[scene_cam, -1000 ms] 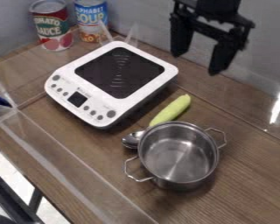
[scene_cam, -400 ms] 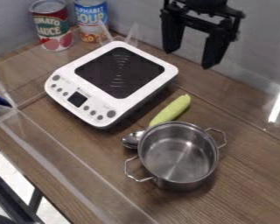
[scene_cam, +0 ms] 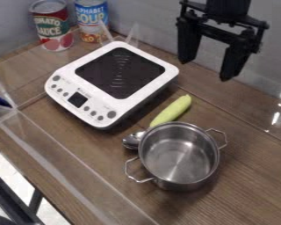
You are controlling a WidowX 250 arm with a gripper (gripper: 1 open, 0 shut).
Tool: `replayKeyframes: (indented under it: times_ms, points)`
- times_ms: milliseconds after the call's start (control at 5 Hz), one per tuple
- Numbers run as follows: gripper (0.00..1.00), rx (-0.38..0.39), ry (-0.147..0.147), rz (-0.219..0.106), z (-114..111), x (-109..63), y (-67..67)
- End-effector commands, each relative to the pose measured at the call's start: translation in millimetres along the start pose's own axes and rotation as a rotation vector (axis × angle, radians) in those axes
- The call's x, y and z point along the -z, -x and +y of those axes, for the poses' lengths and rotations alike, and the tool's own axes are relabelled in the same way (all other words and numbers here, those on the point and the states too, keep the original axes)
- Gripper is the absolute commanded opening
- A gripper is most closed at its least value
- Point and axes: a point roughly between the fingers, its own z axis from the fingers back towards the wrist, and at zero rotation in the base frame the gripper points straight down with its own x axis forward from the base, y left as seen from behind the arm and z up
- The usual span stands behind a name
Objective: Put silver pot on the white and black stove top
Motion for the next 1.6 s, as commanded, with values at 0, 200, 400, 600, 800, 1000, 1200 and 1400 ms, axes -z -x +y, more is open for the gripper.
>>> replayKeyframes:
  times_ms: [0, 200, 400, 600, 800, 1000, 1200, 1400]
  points:
    - [1.0, 0.015, 0.006, -0.082, 15, -19.1, 6.9]
    - [1.0, -0.01, 0.016, -0.099, 42, -16.3, 16.5]
    - [1.0, -0.009, 0.017, -0.101, 42, -13.1, 20.1]
    - [1.0, 0.003, 0.02, -0.107, 27, -9.0, 11.9]
    - [1.0, 0.017, 0.027, -0.116, 6, -6.4, 2.3]
    - [1.0, 0.031, 0.019, -0.114, 13, -5.2, -3.5]
    - [1.0, 0.044, 0.011, -0.119, 27, -5.5, -4.5]
    - [1.0, 0.029, 0.009, -0.124, 36, -4.3, -7.4]
